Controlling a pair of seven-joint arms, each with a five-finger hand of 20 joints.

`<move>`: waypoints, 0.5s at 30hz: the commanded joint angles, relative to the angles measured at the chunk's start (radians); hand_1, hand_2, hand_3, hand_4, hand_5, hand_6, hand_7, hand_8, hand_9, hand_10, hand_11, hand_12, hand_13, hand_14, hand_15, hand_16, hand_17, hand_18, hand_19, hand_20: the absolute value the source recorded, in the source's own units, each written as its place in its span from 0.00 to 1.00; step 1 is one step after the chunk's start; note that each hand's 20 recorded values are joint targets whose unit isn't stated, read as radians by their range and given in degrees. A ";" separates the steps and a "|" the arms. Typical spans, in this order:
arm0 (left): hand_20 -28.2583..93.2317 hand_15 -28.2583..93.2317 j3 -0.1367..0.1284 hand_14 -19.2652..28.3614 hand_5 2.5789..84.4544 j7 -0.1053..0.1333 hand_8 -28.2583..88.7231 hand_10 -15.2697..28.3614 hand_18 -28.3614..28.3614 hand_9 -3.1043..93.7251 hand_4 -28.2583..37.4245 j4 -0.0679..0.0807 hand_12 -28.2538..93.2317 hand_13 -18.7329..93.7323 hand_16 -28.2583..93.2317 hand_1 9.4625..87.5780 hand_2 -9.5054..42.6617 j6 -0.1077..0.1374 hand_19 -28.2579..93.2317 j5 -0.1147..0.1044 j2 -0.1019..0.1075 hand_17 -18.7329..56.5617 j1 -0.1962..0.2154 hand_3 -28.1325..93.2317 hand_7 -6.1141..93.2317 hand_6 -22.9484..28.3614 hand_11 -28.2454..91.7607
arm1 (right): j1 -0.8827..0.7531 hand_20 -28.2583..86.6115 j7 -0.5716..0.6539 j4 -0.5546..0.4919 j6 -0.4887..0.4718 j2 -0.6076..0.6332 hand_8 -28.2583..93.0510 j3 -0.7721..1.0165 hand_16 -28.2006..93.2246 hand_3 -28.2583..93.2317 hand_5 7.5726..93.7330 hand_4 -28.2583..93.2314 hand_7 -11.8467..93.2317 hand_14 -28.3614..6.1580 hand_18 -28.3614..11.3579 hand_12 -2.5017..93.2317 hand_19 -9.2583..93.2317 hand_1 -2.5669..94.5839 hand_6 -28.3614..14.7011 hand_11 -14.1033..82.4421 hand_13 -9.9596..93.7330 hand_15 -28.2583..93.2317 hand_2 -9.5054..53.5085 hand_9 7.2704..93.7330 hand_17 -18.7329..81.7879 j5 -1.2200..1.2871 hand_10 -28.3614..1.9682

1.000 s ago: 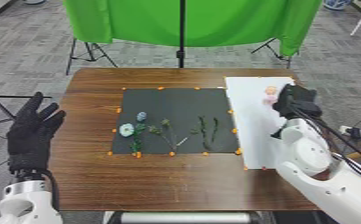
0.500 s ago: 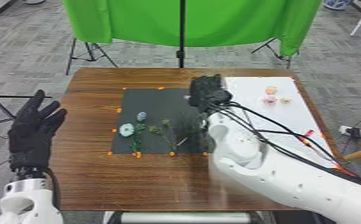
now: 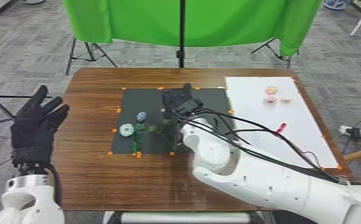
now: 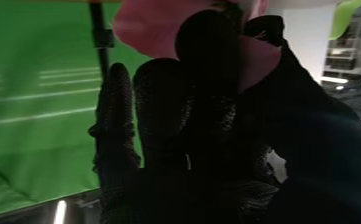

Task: Arrange flowers

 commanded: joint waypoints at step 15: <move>0.29 0.69 0.011 0.95 0.39 -0.022 0.17 0.78 0.95 0.36 0.00 0.010 0.32 0.34 0.14 0.16 0.31 0.000 0.66 -0.005 0.009 0.11 0.000 0.91 0.14 0.58 0.43 | -0.009 0.53 -0.052 0.005 -0.168 -0.047 0.18 -0.033 0.42 0.84 0.75 0.00 0.28 0.58 0.23 0.36 0.80 0.47 0.75 0.60 0.72 0.86 0.00 0.81 0.33 -0.070 0.69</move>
